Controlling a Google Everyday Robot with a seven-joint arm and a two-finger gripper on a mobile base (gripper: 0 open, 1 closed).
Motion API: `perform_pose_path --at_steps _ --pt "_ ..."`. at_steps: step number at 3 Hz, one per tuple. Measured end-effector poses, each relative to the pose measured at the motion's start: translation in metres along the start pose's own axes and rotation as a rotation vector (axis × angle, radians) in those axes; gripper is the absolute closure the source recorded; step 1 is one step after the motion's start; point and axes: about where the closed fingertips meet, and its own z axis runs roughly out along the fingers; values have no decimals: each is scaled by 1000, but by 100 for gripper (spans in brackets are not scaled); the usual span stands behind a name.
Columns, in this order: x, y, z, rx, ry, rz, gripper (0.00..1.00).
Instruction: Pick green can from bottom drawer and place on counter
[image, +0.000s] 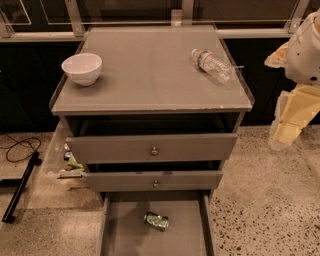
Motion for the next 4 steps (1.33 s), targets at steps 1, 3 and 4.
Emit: perform_pose_path --at_steps 1,3,4 --pt "0 0 0 0 0 0 0" --pt "9 16 43 -53 -30 -1 0" --pt "29 28 89 -73 -56 -8 0"
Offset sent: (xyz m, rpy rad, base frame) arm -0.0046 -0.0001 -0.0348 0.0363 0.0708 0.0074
